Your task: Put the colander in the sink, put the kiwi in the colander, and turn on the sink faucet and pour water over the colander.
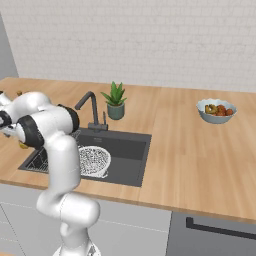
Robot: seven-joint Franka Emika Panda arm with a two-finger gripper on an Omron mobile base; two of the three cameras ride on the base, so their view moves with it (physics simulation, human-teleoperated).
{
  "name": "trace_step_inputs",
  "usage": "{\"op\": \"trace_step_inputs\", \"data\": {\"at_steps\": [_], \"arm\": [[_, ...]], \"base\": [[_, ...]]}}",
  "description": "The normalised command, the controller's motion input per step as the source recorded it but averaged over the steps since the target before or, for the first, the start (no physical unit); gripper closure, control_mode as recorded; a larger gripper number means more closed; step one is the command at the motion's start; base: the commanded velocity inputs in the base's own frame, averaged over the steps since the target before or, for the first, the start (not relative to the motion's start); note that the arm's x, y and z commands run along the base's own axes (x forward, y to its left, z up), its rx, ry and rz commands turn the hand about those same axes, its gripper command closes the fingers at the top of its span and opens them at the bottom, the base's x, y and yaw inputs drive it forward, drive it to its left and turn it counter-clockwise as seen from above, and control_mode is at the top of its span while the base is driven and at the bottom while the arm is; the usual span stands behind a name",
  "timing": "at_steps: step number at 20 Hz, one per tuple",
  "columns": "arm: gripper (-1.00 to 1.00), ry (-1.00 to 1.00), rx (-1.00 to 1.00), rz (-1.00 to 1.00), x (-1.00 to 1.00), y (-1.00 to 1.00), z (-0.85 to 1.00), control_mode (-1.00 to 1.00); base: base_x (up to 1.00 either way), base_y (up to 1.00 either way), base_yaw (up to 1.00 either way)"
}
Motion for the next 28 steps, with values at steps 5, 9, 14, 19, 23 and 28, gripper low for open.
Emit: {"op": "trace_step_inputs", "data": {"at_steps": [5,9,14,19,23,28], "arm": [[-1.00,0.07,0.00,-0.20,0.18,0.00,-0.29,-1.00],[-1.00,0.08,0.00,-0.16,0.25,0.00,-0.28,-1.00],[-1.00,0.06,0.00,-0.11,0.26,0.00,-0.32,-1.00],[-1.00,0.05,0.00,-0.09,0.18,0.00,-0.37,-1.00],[-1.00,0.03,0.00,-0.08,0.24,0.00,-0.34,-1.00],[-1.00,0.01,0.00,-0.06,0.22,0.00,-0.31,-1.00]], "base": [[0.00,0.00,0.00],[0.00,0.00,0.00],[0.00,0.00,0.00],[0.00,0.00,0.00],[0.00,0.00,0.00],[0.00,0.00,0.00]]}}
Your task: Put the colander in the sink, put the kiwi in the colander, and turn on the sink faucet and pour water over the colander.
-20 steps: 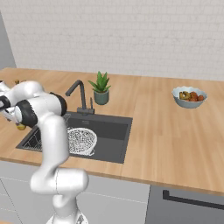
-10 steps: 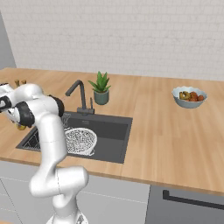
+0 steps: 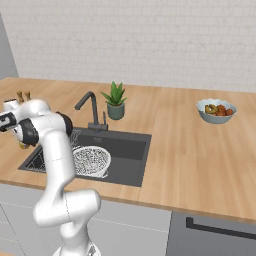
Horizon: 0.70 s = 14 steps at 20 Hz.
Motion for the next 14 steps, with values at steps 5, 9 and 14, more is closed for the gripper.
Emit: {"op": "trace_step_inputs", "data": {"at_steps": [5,9,14], "arm": [[-1.00,0.00,0.00,-0.03,0.18,0.00,-0.31,-1.00],[-1.00,0.00,0.00,-0.03,0.03,0.00,-0.36,-1.00],[1.00,0.00,0.00,-0.04,-0.04,0.02,-0.38,-1.00]], "base": [[0.00,0.00,0.00],[0.00,0.00,0.00],[0.00,0.00,0.00]]}}
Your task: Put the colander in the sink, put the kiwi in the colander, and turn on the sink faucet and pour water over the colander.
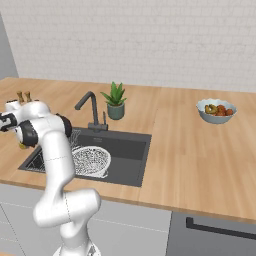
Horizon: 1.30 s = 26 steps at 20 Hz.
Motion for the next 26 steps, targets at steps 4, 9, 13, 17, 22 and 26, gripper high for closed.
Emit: {"op": "trace_step_inputs", "data": {"at_steps": [4,9,13,17,22,26], "arm": [[1.00,0.00,0.00,-0.06,-0.26,0.00,-0.22,-1.00],[1.00,-0.23,0.00,-0.06,-0.71,-0.08,0.31,-1.00],[1.00,-0.36,0.03,-0.01,-0.88,-0.30,0.97,-1.00],[1.00,-0.26,0.10,0.00,-0.63,-0.51,1.00,-1.00],[1.00,-0.06,0.19,0.00,-0.26,-0.59,1.00,-1.00],[1.00,0.00,0.19,0.00,-0.09,-0.66,1.00,-1.00]], "base": [[0.00,0.00,0.00],[0.00,0.00,0.00],[0.00,0.00,0.00],[0.00,0.00,0.00],[0.00,0.00,0.00],[0.00,0.00,0.00]]}}
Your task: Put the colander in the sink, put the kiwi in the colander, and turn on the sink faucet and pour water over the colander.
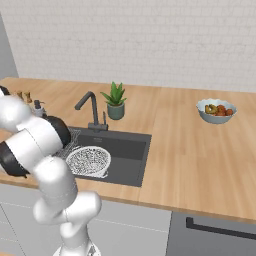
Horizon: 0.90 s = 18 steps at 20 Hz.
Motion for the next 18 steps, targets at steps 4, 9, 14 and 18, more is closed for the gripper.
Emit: {"op": "trace_step_inputs", "data": {"at_steps": [4,9,14,18], "arm": [[1.00,0.00,0.14,0.00,-0.14,-0.75,1.00,-1.00],[1.00,-0.01,0.01,0.00,-0.13,-0.84,1.00,-1.00],[1.00,0.00,0.00,0.00,-0.08,-0.97,0.82,-1.00],[1.00,0.00,0.00,0.00,-0.20,-1.00,0.34,-1.00]], "base": [[0.00,0.00,0.00],[0.00,0.00,0.00],[0.00,0.00,0.00],[0.00,0.00,0.00]]}}
